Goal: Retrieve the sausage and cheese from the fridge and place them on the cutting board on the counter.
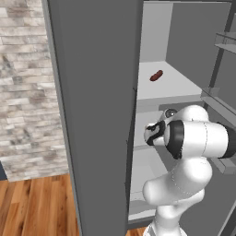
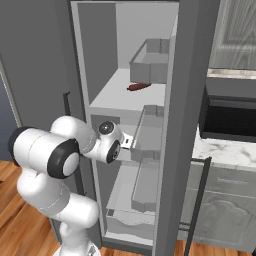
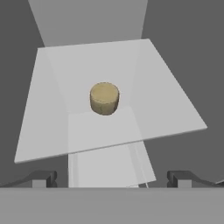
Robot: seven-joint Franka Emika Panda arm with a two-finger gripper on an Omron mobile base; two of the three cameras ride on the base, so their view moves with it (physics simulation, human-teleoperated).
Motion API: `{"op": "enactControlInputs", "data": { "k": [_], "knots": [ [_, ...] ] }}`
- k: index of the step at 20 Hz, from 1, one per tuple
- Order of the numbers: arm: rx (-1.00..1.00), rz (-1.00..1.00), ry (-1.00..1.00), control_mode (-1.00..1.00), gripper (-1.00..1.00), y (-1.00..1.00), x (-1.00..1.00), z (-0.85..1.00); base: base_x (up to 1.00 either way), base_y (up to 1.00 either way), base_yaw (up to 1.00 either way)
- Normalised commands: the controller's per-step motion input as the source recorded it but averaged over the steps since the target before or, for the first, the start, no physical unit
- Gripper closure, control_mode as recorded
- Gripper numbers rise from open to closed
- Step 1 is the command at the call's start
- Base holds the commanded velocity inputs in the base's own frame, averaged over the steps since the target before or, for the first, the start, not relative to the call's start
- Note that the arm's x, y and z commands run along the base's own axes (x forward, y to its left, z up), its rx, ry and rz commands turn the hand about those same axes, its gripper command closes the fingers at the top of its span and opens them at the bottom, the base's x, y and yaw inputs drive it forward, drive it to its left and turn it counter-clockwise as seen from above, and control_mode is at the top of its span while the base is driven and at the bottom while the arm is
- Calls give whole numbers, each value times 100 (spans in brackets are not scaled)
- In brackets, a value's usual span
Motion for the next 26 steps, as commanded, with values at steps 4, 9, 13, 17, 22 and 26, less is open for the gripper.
{"op": "enactControlInputs", "data": {
  "k": [4, 9, 13, 17, 22, 26],
  "knots": [
    [0, 0, 3, -100, -100, -16, 21, -12, 0, 0, 0],
    [0, 0, 1, -100, -100, -13, 11, -6, 0, 0, 0],
    [0, 0, 0, -100, -100, -5, 6, -7, 0, 0, 0],
    [1, 0, 0, -100, -100, 0, 10, -7, 0, 0, 0],
    [3, 0, 0, -100, -100, 0, 26, 0, 0, 0, 0],
    [3, 0, 0, -100, -100, 0, 34, 0, 0, 0, 0]
  ]
}}
